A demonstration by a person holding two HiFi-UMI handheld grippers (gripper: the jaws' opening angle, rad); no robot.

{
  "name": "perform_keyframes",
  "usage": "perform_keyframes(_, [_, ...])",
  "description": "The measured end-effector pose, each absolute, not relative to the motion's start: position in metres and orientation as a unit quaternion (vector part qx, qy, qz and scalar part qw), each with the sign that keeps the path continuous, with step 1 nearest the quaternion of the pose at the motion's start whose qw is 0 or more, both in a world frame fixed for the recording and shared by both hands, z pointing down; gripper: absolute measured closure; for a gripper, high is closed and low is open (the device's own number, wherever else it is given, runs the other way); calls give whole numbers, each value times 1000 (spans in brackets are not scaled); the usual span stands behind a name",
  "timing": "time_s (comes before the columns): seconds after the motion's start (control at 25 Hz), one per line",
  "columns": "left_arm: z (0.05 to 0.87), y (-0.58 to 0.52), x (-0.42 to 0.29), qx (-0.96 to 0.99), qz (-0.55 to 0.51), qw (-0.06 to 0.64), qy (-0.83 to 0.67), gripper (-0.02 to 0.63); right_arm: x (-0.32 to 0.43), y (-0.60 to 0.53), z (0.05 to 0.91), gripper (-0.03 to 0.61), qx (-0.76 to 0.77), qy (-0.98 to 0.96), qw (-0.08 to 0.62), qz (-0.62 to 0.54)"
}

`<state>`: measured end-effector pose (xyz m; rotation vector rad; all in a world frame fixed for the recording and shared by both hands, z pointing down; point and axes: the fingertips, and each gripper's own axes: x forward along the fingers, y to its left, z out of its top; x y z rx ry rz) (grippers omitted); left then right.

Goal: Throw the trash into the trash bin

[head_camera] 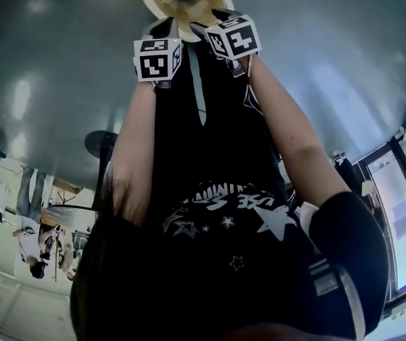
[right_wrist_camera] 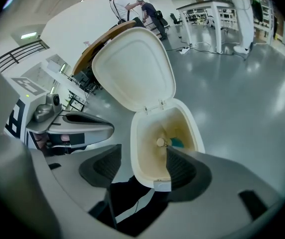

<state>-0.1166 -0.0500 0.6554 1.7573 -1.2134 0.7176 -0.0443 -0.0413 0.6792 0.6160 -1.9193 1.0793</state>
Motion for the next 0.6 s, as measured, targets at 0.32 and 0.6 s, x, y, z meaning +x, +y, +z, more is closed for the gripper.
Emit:
perform_keyframes(0.32, [592,-61,-91,726,267,391,-498,603,-26,-45,613,299,258,-780,364,439])
perform_keyframes(0.6, [534,-81,-65,741,246,357,-513,603,-5,-65,548,348,261,-809,338,403])
